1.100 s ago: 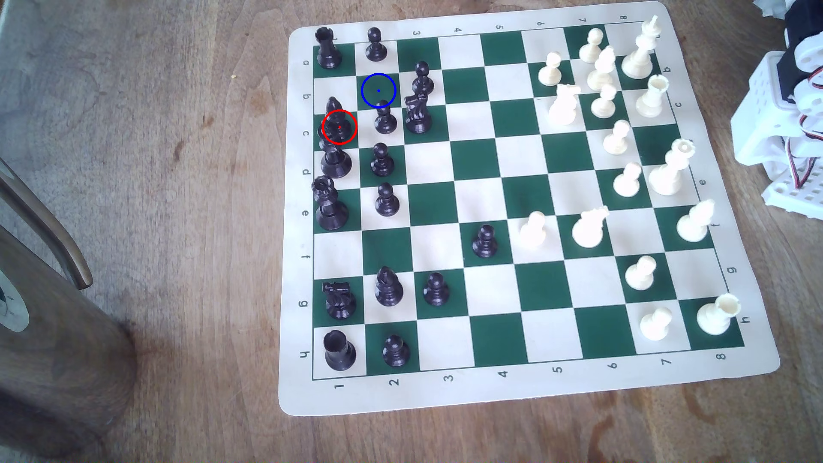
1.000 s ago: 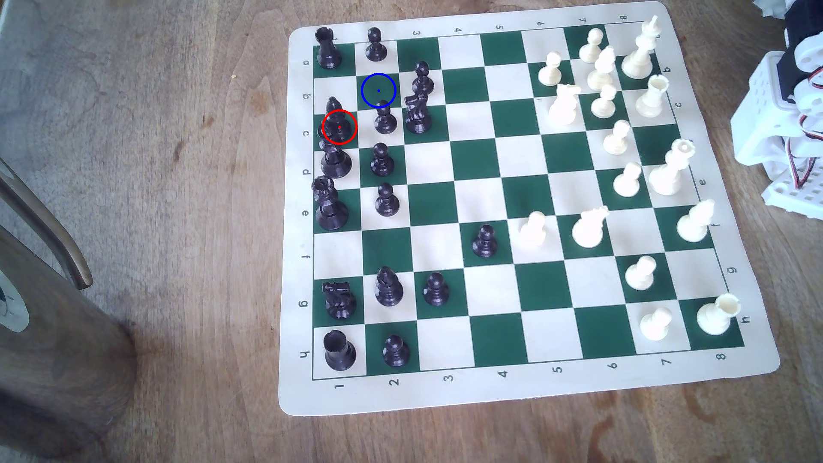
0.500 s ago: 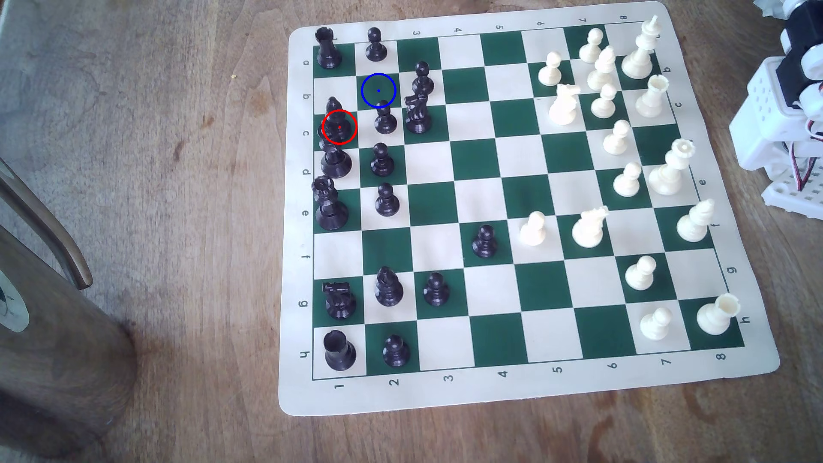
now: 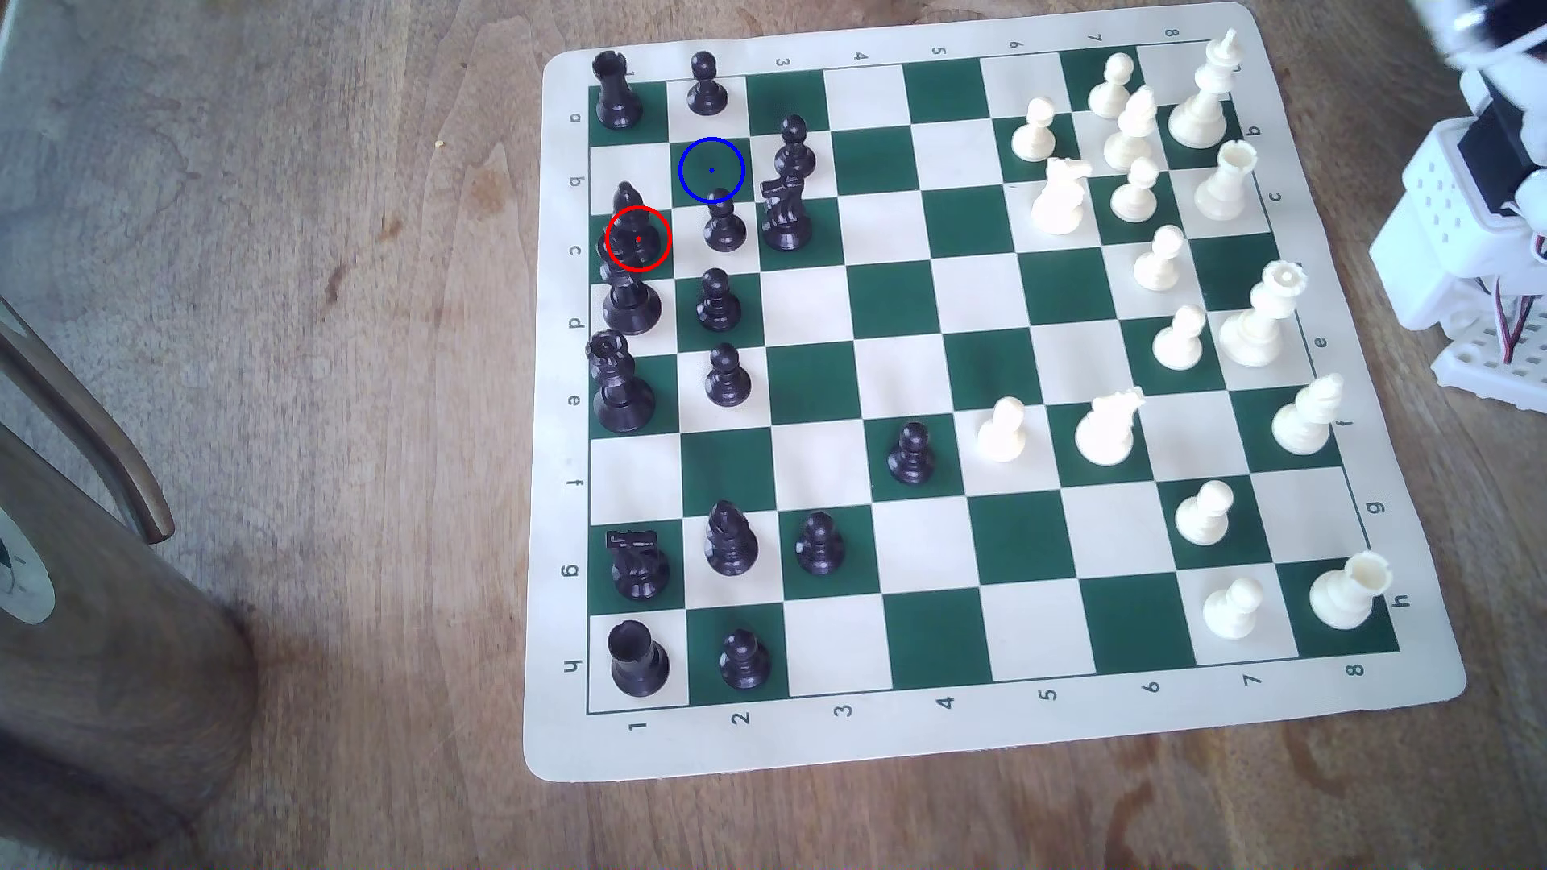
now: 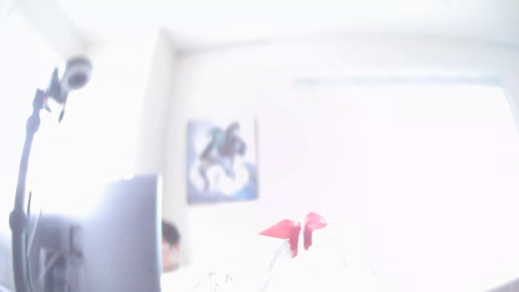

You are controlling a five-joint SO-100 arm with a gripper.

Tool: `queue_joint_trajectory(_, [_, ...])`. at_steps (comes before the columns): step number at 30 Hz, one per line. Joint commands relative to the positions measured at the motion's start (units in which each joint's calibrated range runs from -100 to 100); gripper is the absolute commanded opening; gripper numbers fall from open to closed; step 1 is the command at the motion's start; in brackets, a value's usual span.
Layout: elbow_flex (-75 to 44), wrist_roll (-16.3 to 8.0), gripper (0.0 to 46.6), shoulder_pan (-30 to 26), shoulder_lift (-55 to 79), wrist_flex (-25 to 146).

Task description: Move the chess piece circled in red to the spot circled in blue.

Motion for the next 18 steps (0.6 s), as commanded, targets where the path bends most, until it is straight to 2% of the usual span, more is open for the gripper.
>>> queue_joint_trajectory(1, [-0.7, 2.9, 0.1, 1.9, 4.1, 16.4])
queue_joint_trajectory(2, [-1.8, 3.6, 0.1, 3.1, 9.4, 16.4])
queue_joint_trajectory(4, [-9.7, 2.9, 0.2, 5.8, 20.3, 22.0])
queue_joint_trajectory(13, [-61.5, -2.8, 0.3, 6.4, 56.1, 57.5])
queue_joint_trajectory(18, [-90.3, -7.3, 0.2, 7.9, 77.1, 71.8])
